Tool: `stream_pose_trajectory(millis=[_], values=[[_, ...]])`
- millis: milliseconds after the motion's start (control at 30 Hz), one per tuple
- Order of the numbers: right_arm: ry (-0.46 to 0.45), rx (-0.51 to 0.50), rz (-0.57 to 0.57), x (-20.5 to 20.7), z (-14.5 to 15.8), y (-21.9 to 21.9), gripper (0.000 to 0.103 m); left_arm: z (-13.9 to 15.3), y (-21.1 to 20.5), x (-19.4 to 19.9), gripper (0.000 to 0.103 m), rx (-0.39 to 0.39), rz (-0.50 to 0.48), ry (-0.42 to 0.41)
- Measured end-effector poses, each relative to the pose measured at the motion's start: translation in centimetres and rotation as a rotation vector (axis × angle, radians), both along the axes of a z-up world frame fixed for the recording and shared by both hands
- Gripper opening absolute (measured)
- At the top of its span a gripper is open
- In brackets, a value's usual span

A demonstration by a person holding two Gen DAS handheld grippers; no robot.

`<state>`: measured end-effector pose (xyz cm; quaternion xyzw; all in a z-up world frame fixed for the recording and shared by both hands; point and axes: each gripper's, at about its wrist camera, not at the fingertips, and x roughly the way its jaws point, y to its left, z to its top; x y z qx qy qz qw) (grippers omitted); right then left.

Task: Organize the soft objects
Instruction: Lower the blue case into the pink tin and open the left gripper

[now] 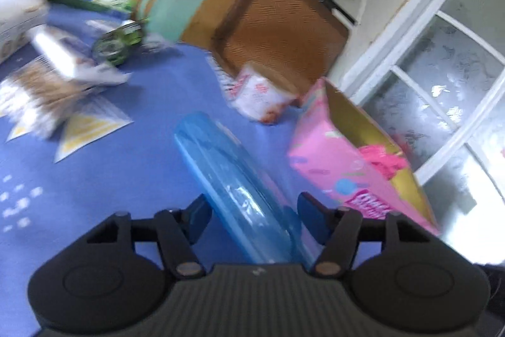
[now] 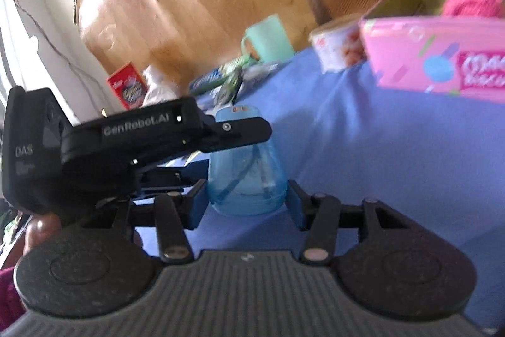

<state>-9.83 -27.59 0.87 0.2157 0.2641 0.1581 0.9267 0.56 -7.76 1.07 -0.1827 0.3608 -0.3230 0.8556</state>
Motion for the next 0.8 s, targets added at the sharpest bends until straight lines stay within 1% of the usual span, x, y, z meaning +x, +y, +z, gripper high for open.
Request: stream_pose_trajectory(millis=[67,133,200,267,333,433,500,567,600,633,667,700,733,800], values=[[-0.066,-0.030,-0.053,-0.7,1.0,-0.8,0.055,1.5,-1.7,-0.1,0.059,-0.002,-0.037,-0.034],[-0.126,-0.065,-0.118,-1.0,2.1,-1.9,0.055,3.1,-4.3,-0.3,0.058,0.006,-0.085,-0.079],[-0.189,-0.103,-0.197,-1.9,3.1,-3.4,0.055,4.9,-7.6,-0.5,0.057,0.015,-0.142,-0.126],[-0.238,-0.146,-0.277,-2.8,3.8,-5.1,0.055,6.1,-10.9,-0.6,0.057,0.007,-0.205,-0.161],[-0.263,-0.186,-0.358,-3.7,4.4,-7.0,0.055,6.9,-14.4,-0.7,0.057,0.003,-0.265,-0.181],[-0.259,-0.208,-0.454,-4.5,4.6,-10.1,0.055,7.1,-19.1,-0.9,0.056,-0.006,-0.341,-0.175],[-0.236,-0.225,-0.509,-4.7,4.5,-12.3,0.055,6.9,-22.1,-0.7,0.057,0.005,-0.373,-0.159],[-0.202,-0.258,-0.542,-3.3,4.0,-13.7,0.055,6.5,-24.5,-0.5,0.058,0.043,-0.366,-0.163],[-0.177,-0.295,-0.564,-2.3,3.7,-14.1,0.056,6.3,-25.3,-0.5,0.058,0.064,-0.350,-0.176],[-0.157,-0.331,-0.591,-1.8,3.5,-14.5,0.056,6.1,-25.8,-0.5,0.058,0.081,-0.335,-0.189],[-0.130,-0.368,-0.618,-0.9,3.1,-15.0,0.060,5.9,-25.8,-0.6,0.058,0.092,-0.323,-0.194],[-0.120,-0.382,-0.634,-0.8,2.7,-15.4,0.061,5.7,-25.7,-0.6,0.058,0.097,-0.312,-0.192],[-0.130,-0.385,-0.647,-1.3,2.7,-15.7,0.061,5.5,-25.3,-0.6,0.059,0.097,-0.304,-0.191],[-0.155,-0.339,-0.657,-2.1,2.8,-15.8,0.062,5.4,-24.3,-0.6,0.059,0.109,-0.282,-0.210]])
